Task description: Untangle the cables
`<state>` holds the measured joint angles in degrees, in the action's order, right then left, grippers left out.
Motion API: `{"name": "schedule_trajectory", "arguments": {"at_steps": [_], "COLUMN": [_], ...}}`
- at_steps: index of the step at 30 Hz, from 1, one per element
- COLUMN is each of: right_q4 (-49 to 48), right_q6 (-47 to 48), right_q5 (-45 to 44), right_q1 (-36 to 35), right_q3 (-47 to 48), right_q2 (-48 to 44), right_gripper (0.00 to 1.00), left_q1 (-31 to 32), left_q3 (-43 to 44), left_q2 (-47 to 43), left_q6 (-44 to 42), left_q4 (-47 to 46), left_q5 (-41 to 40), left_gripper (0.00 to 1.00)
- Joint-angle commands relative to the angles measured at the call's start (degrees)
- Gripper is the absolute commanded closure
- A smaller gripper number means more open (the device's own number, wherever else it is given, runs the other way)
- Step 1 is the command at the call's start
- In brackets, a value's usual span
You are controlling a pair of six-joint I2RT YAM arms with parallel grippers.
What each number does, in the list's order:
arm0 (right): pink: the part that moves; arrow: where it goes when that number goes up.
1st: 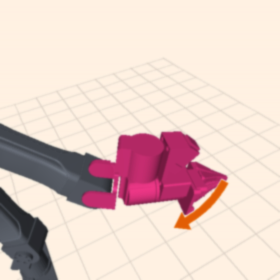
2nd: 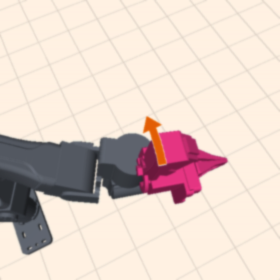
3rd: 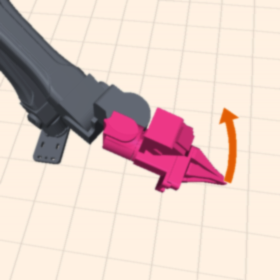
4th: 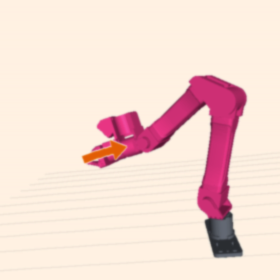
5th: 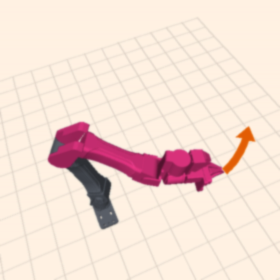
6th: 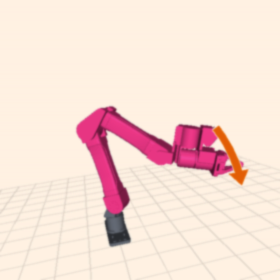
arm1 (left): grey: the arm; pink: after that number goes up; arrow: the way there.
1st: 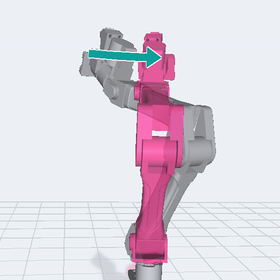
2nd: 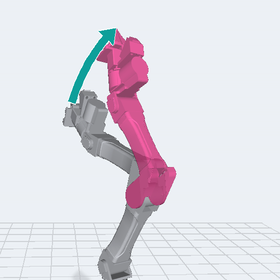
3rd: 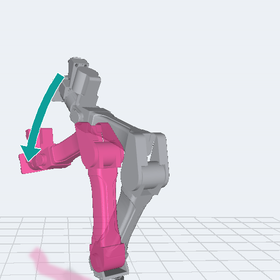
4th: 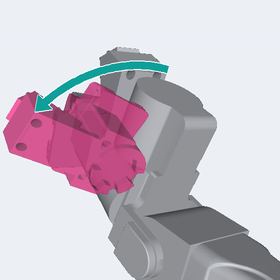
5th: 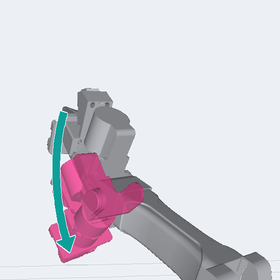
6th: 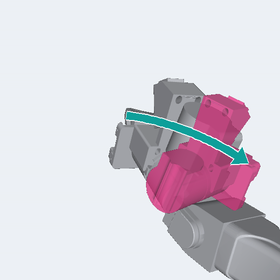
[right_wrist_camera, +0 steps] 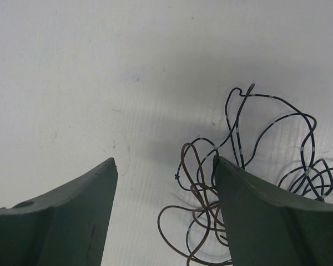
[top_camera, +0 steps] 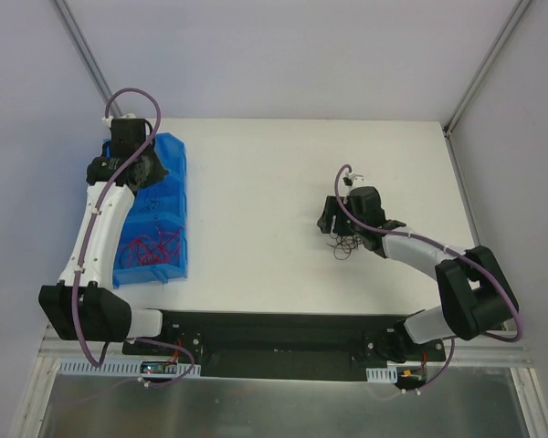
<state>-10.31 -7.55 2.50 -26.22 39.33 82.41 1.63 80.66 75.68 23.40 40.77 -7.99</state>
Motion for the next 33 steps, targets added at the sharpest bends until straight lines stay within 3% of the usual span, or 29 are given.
{"name": "schedule_trajectory", "arguments": {"at_steps": [1,5,9,12,17,21,24,27,30,33], "right_q4": [-1.82,-1.82,-1.82,-1.82,-1.12,4.05,6.34,7.58,7.41,5.48], "right_q6": [-0.8,-0.89,-1.15,-1.15,-1.94,-6.41,-10.54,-13.36,-9.26,-5.47], "right_q5": [1.1,1.19,1.72,1.8,-2.14,-20.3,-27.36,-22.31,-10.37,2.02], "right_q1": [-0.15,-0.06,-0.15,-0.15,-0.06,0.38,1.52,4.5,5.21,3.64], "right_q3": [2.5,2.86,3.21,3.47,1.98,0.84,-0.39,0.39,3.63,6.72], "right_q2": [0.73,1.35,2.05,2.4,-0.05,-3.48,-4.19,-1.56,2.83,7.05], "right_gripper": [0.28,0.28,0.28,0.28,0.28,0.29,0.3,0.32,0.33,0.34], "left_q1": [-2.49,-5.58,-6.55,-6.55,-6.55,-6.64,-6.55,-6.46,-4.89,1.42], "left_q3": [-2.61,-8.84,-12.02,-16.04,-21.95,-22.48,-22.57,-23.09,-23.27,-23.09], "left_q2": [0.7,-2.81,-5.8,-9.66,-14.06,-14.07,-13.02,-11.79,-10.47,-10.11], "left_q6": [1.91,4.12,2.71,0.96,-1.33,-2.39,-2.3,-2.3,-2.3,-1.95], "left_q4": [-1.84,-4.73,-7.63,-11.57,-18.36,-20.29,-21.0,-22.93,-25.04,-25.13], "left_q5": [-3.25,-5.64,-5.72,-4.41,2.79,7.1,12.45,17.99,23.71,24.08], "left_gripper": [1.0,1.0,0.45,0.2,0.16,0.16,0.16,0.16,0.01,0.01]}}
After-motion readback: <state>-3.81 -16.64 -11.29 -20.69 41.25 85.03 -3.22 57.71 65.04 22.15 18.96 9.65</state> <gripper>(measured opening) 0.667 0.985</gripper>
